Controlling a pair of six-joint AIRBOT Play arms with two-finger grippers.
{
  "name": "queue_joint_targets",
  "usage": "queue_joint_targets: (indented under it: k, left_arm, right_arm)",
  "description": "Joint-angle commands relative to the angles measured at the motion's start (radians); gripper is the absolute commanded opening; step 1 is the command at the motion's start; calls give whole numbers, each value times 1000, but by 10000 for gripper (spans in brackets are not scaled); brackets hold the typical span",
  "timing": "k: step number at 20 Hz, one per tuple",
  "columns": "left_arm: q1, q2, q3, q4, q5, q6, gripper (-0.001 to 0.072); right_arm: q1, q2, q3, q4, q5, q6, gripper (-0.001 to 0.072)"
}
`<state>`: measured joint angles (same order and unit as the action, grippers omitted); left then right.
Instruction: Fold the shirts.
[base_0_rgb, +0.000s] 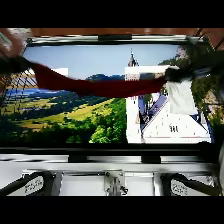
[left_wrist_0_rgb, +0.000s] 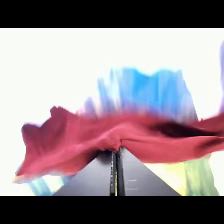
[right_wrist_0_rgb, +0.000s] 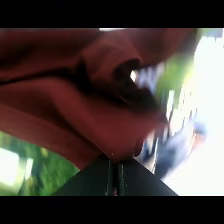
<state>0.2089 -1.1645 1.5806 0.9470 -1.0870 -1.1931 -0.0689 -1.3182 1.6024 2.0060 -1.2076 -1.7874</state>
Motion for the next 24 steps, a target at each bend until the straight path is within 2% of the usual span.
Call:
queue_joint_targets:
  k: [1,2,4,6,10,13,15,17,20,22,24]
  left_arm:
    - [-3,226,257,1,135,18,30]
    - [-3,292,299,1,174,8,30]
    - [-3,407,324,2,209,-83,30]
    - [-3,500,324,2,204,-141,29]
    - [-3,605,324,58,204,-141,29]
    - [-3,602,322,123,154,-155,29]
    - [-3,579,294,175,72,-155,29]
    - [-3,546,227,221,-35,-155,29]
    - [-3,483,24,243,-122,-154,29]
    - [-3,420,-157,243,-140,-155,29]
    - [-4,320,-323,235,-97,-155,29]
  right_arm:
    - [2,269,184,-1,215,-64,83]
    - [2,342,202,-5,294,-69,82]
    - [2,472,212,-31,378,-69,82]
    - [2,569,212,-98,312,-39,82]
    - [2,680,212,-282,133,87,82]
    - [2,687,212,-314,64,107,82]
    - [2,649,212,-313,-29,146,82]
    - [2,571,207,-313,-202,161,83]
    - [2,403,138,-322,-424,161,82]
    - [2,282,13,-331,-402,168,83]
    - [2,146,-97,-331,-289,168,83]
